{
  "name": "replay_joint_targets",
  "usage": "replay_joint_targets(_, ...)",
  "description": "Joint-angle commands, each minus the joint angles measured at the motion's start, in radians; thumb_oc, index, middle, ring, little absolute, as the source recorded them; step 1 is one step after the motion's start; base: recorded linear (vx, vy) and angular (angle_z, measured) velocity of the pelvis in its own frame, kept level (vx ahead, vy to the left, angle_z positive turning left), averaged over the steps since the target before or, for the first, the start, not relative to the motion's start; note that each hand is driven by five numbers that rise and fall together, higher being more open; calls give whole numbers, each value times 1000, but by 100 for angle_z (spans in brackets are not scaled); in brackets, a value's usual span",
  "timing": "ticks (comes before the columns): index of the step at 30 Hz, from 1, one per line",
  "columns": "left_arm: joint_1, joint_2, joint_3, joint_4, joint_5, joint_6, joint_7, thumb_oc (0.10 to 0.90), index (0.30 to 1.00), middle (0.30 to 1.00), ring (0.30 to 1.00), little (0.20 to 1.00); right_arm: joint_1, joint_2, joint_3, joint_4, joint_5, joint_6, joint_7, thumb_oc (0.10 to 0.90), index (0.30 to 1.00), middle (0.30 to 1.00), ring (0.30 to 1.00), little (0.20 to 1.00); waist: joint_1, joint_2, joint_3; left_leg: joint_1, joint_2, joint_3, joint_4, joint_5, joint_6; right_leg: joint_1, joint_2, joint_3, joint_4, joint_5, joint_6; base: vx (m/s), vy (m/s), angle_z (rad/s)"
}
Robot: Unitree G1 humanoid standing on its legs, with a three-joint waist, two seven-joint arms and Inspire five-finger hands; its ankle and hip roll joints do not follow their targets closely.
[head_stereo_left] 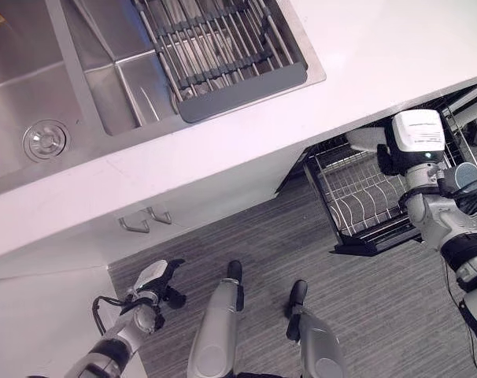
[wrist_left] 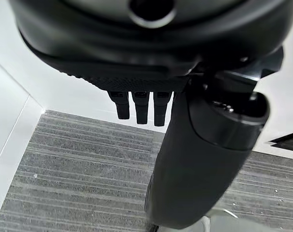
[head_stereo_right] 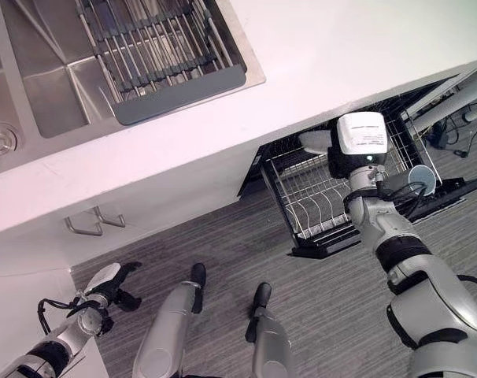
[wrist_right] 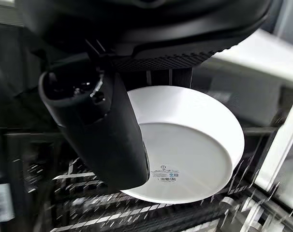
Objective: Place the dishes in the dishwasher.
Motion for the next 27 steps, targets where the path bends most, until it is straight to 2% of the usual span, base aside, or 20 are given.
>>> replay_joint_targets(1, 33, -29, -32, -8, -34, -48, 72, 800, 900, 900, 900, 900, -147, -111, -70, -2, 14, 113, -203, 400, 300, 300, 300, 300, -18, 82, -24, 97, -20, -112, -186, 5, -36, -42, 36, 29, 181, -158, -28, -42, 113, 2)
replay_joint_targets(6, 31, -44, -37, -8, -44, -49, 75, 800, 900, 900, 900, 900, -111, -99, -100, 7, 69, 172, -246, 400, 300, 300, 300, 300, -27, 97, -19, 89, -26, -109, -186, 7, -31, -67, 31, 37, 203, -164, -34, -19, 83, -4)
replay_joint_targets(8, 32, -55, -43, -9, -55, -49, 76, 800, 900, 900, 900, 900, -94, -81, -133, 27, 120, 209, -301, 400, 300, 300, 300, 300, -32, 109, -19, 80, -28, -104, -186, 10, -29, -88, 26, 42, 219, -167, -37, -31, 97, -4)
replay_joint_targets(11, 25, -68, -55, -21, -61, -40, 80, 800, 900, 900, 900, 900, -98, -65, -162, 56, 163, 211, -324, 400, 300, 300, 300, 300, -31, 123, -19, 65, -33, -100, -186, 13, -28, -108, 20, 40, 229, -170, -39, -46, 74, 1)
replay_joint_targets(12, 26, -75, -64, -21, -67, -42, 89, 800, 900, 900, 900, 900, -98, -56, -172, 61, 176, 231, -354, 400, 300, 300, 300, 300, -32, 130, -19, 60, -35, -96, -186, 14, -27, -115, 17, 38, 233, -172, -40, -40, 76, 1)
replay_joint_targets(19, 25, -108, -94, -20, -92, -45, 121, 800, 900, 900, 900, 900, -98, 1, -189, 109, 200, 216, -382, 400, 300, 300, 300, 300, -35, 155, -19, 29, -43, -85, -186, 22, -26, -162, 5, 34, 268, -183, -51, -27, 77, -4)
replay_joint_targets(27, 27, -122, -134, -51, -90, -46, 140, 800, 900, 900, 900, 900, -162, 41, -161, 155, 194, 216, -410, 400, 300, 300, 300, 300, -24, 181, -19, -29, -50, -78, -186, 45, -29, -238, -7, 29, 318, -196, -63, -30, 54, 2)
